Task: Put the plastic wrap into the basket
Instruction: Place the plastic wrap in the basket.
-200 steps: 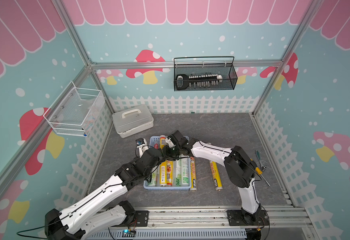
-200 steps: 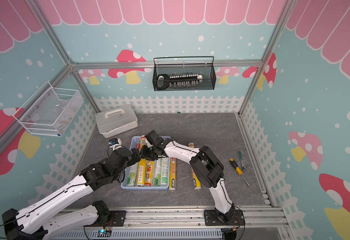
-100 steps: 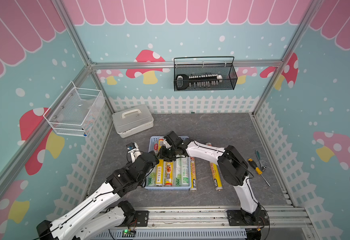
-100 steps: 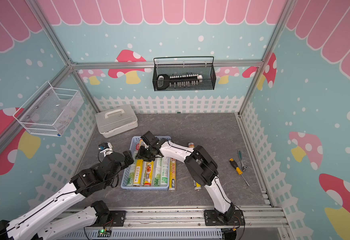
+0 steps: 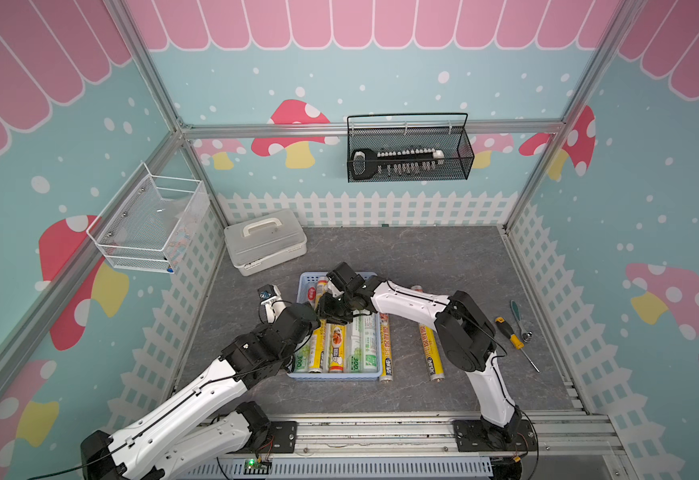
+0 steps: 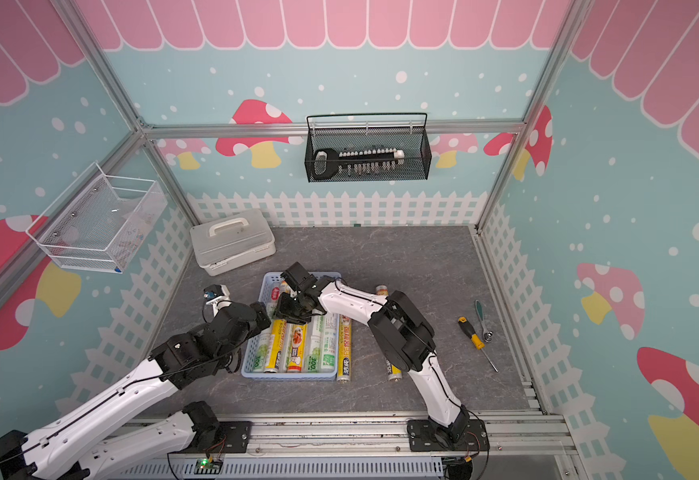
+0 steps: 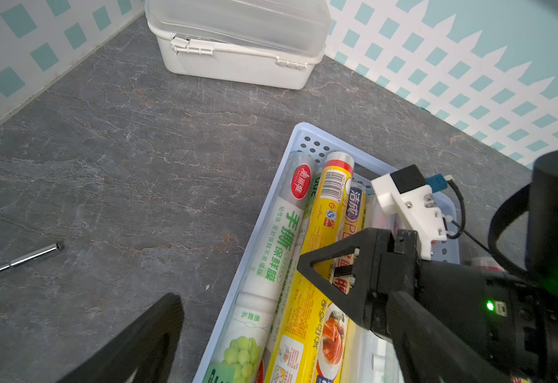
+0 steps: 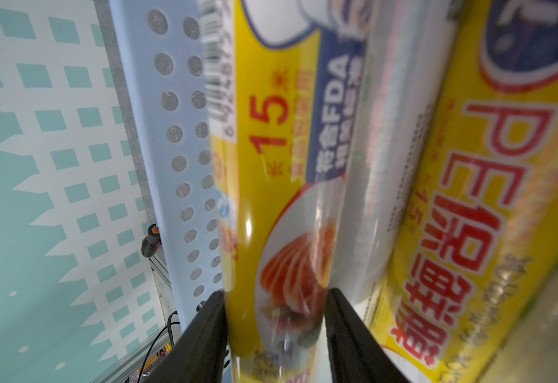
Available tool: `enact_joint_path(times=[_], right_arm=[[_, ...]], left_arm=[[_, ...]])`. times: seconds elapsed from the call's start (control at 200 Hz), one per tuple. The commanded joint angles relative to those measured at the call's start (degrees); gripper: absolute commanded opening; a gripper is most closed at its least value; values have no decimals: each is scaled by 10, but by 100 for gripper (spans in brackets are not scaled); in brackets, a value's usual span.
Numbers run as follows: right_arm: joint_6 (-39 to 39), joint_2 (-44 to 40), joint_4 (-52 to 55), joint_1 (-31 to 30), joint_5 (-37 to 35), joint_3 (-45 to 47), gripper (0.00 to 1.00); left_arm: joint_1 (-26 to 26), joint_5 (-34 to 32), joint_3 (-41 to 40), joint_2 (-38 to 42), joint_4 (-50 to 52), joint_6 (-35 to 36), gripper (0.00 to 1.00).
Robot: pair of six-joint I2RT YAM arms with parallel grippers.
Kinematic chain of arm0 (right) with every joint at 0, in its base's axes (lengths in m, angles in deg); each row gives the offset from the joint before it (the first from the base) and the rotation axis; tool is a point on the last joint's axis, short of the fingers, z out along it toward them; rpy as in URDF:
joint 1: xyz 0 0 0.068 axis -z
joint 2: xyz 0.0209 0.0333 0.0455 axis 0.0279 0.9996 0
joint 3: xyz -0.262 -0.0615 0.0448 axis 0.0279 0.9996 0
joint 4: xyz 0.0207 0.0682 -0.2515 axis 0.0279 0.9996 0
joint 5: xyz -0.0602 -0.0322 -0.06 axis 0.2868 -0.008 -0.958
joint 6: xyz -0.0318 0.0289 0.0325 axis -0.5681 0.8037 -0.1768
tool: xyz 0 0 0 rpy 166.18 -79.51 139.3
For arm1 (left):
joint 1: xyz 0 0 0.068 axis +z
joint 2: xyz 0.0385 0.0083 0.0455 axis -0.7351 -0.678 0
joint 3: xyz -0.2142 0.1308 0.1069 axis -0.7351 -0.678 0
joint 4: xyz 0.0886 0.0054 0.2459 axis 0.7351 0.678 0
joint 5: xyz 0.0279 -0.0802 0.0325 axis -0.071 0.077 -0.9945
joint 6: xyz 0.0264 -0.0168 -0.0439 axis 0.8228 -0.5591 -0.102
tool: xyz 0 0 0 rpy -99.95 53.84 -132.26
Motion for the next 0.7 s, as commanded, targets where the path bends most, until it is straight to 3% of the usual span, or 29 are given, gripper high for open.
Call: enact_joint_path(times=[0.0,0.385,0.69], right_arm=[[-16,8,18,-3,0,-15,51],[-74,-13,24,-3,2,-34,51],[-119,-83,46,-3,-68,12,52]], left_arm=[[3,1,9,0,6,-14,99],[3,17,12,-14,-2,-14,99],[3,44,28,-37,-19,-2,99]])
